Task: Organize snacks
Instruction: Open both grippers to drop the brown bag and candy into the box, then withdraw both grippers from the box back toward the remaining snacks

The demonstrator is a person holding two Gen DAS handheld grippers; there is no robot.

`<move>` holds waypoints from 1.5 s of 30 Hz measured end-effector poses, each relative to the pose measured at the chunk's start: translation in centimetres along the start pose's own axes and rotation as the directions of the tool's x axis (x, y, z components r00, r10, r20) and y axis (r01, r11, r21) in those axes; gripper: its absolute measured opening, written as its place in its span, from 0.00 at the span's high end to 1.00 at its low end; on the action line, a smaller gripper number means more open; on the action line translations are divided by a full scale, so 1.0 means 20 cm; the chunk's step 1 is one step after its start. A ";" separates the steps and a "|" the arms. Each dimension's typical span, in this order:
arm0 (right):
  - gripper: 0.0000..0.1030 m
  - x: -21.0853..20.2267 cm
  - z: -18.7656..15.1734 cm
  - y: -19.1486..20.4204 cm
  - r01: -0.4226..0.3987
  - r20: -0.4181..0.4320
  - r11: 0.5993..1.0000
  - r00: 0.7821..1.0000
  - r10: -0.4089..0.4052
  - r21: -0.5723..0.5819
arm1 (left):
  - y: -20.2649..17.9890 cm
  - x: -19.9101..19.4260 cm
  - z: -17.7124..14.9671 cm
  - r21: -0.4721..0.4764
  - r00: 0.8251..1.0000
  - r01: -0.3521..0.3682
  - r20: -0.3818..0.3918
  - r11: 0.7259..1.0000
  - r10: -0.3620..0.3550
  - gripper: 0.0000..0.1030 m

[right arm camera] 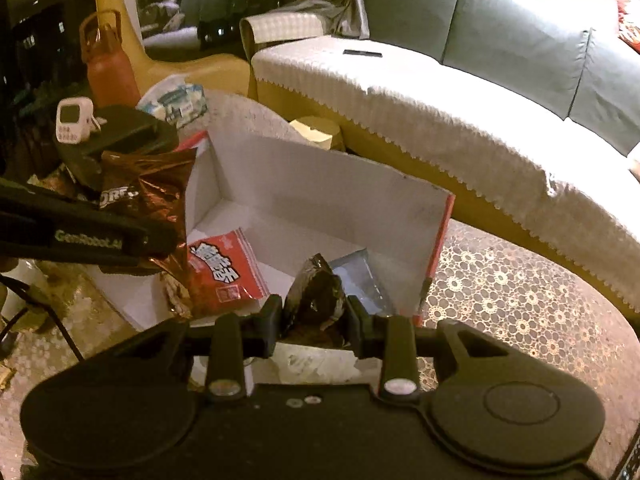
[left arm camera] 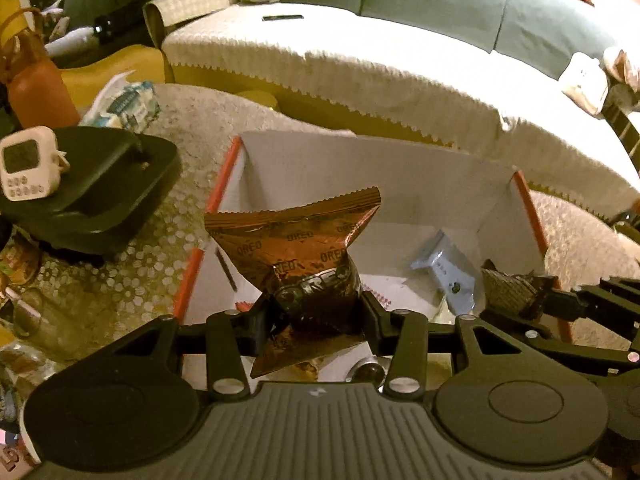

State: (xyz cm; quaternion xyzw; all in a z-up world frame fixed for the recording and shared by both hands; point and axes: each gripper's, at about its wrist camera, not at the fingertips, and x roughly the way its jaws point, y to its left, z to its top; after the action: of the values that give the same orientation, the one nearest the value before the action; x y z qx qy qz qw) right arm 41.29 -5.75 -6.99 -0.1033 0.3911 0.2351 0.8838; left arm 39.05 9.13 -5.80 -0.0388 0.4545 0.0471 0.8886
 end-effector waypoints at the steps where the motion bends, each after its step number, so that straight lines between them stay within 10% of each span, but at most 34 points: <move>1: 0.68 0.02 0.00 0.00 0.003 -0.007 1.000 1.000 -0.003 -0.005 | -0.01 0.02 0.00 0.006 1.000 0.004 -0.012 1.000 -0.004 0.56; 18: 0.68 0.07 -0.03 0.00 -0.004 -0.050 1.000 0.999 0.006 0.031 | -0.07 0.08 -0.06 0.074 0.999 0.000 -0.052 0.997 0.004 0.44; 45: 0.64 -0.60 -0.16 0.11 -0.072 0.074 0.996 0.995 0.068 0.057 | -0.08 -0.66 -0.31 0.085 0.992 0.068 0.098 0.994 -0.076 0.25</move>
State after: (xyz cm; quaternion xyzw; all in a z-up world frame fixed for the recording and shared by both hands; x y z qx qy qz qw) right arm 31.19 -9.06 -0.31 -0.0548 0.3694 0.2576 0.8912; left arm 26.53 6.30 1.36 -0.0164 0.4089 -0.0018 0.9124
